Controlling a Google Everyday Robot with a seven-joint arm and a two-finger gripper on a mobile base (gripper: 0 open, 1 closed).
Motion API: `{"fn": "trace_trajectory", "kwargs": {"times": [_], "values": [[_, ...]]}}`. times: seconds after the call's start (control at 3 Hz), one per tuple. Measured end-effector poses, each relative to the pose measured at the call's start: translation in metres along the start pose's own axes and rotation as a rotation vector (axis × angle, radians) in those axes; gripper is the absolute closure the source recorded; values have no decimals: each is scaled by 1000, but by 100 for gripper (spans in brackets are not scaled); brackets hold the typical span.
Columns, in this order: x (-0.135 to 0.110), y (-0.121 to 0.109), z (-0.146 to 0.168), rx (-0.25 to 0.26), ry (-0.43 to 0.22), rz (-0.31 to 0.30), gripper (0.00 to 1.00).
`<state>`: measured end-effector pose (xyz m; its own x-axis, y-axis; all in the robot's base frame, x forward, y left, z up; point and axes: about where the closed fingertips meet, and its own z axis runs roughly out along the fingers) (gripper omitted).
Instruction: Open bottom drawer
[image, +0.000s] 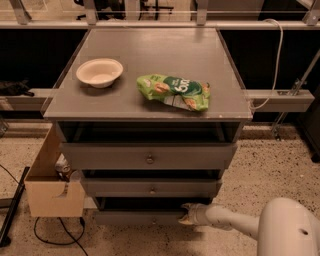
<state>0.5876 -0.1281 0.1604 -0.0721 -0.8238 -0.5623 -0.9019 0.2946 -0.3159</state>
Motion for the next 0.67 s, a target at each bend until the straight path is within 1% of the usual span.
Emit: {"fn": "trace_trajectory", "kwargs": {"times": [0.33,0.67], "values": [[0,0,0,0,0,0,7],[0,3,-1,-4,-3,-2,30]]}}
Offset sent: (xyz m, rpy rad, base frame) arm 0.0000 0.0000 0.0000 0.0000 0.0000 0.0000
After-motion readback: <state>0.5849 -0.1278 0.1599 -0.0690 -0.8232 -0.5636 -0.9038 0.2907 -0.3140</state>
